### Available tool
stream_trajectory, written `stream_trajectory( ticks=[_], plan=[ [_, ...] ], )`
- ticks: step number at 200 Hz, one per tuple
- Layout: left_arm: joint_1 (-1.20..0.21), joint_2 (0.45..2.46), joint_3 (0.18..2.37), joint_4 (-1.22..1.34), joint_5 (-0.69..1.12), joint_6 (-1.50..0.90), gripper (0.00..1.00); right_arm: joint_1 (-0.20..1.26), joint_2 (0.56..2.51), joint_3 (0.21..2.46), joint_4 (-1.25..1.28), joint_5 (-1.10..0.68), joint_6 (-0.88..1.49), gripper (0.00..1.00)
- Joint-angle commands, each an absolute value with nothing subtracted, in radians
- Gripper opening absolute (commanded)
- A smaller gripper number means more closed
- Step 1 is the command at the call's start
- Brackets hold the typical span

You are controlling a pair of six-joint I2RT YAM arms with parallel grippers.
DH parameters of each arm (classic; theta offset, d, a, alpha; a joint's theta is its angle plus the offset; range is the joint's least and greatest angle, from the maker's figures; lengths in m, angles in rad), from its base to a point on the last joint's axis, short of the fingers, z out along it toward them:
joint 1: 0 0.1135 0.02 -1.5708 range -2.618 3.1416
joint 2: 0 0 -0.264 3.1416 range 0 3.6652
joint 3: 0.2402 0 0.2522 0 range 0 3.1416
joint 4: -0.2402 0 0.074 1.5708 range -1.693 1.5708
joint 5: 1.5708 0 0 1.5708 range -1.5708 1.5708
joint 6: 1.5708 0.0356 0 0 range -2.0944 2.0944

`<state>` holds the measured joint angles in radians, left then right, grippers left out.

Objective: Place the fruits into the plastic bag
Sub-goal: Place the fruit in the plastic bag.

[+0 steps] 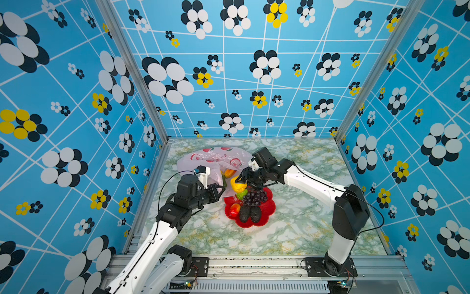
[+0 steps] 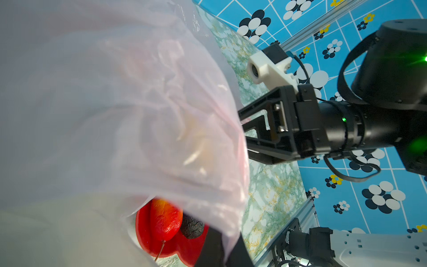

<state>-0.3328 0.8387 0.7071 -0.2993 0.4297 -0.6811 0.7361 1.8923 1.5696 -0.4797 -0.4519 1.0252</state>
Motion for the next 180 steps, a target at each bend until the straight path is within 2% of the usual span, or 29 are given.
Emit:
stream_trajectory(
  ticks=[1,74,124,138,157,169,180],
  plan=[
    [-0.324,0.854,0.736,-0.272,0.441,-0.689,0.00,0.732,1.968,1.674,-0.427,-0.495,1.075,0.55],
    [-0.325,0.895,0.738,-0.229,0.444,-0.712,0.00,0.742,2.161,1.791,-0.273,-0.551,1.225,0.57],
    [-0.332,0.928,0.736,-0.195,0.457,-0.723,0.00,0.746,2.262,1.859,-0.083,-0.491,1.362,0.64],
    [-0.333,0.929,0.736,-0.193,0.459,-0.723,0.00,0.745,2.299,1.901,-0.036,-0.462,1.398,0.69],
    [-0.334,0.926,0.742,-0.201,0.457,-0.720,0.00,0.746,2.331,1.966,-0.003,-0.434,1.417,0.82],
    [-0.334,0.919,0.746,-0.212,0.455,-0.718,0.00,0.744,2.332,1.995,-0.006,-0.419,1.399,0.99],
    [-0.336,0.911,0.745,-0.217,0.451,-0.717,0.00,0.743,2.323,2.010,-0.028,-0.416,1.368,1.00]
  ],
)
